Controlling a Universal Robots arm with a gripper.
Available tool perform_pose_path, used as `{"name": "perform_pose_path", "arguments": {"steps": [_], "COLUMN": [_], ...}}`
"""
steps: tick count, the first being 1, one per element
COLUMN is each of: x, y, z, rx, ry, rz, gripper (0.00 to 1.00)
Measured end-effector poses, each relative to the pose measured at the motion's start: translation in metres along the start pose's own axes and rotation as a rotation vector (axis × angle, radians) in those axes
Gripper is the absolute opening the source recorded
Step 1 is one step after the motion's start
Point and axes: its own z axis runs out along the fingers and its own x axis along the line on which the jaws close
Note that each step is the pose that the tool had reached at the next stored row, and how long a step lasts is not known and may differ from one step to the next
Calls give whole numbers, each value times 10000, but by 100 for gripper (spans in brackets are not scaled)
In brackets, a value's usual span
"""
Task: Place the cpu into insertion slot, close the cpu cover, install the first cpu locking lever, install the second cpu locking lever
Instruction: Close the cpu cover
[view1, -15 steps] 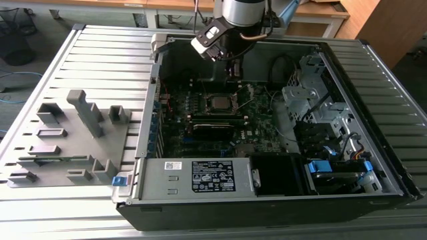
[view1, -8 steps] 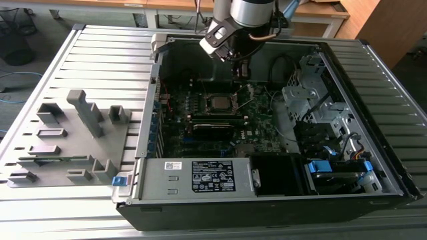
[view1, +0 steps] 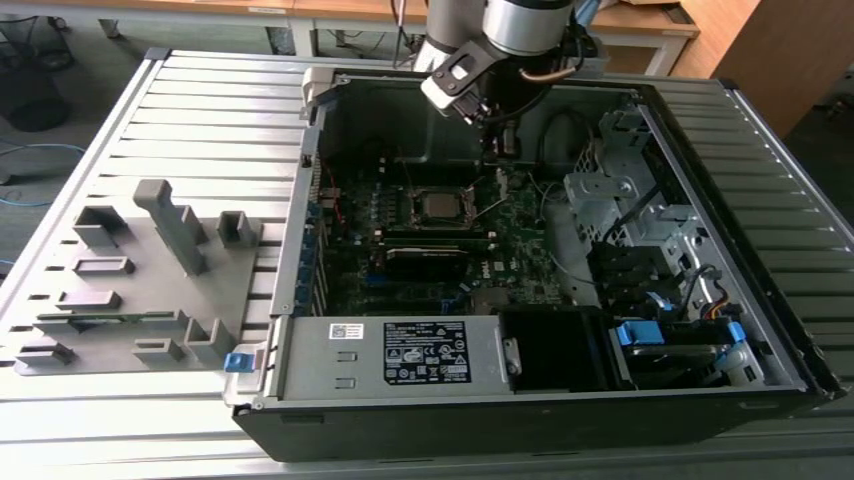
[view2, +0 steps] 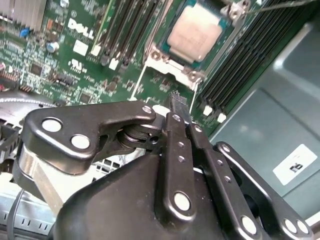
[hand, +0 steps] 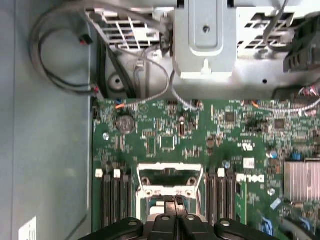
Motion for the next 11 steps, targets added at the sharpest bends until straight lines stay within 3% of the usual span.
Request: {"name": "perform_pose_path", "arguments": {"steps": [11], "x": [4], "y": [235], "z": [3], "rx": [0], "ry": [0], "rz": [1], "gripper": [10]}}
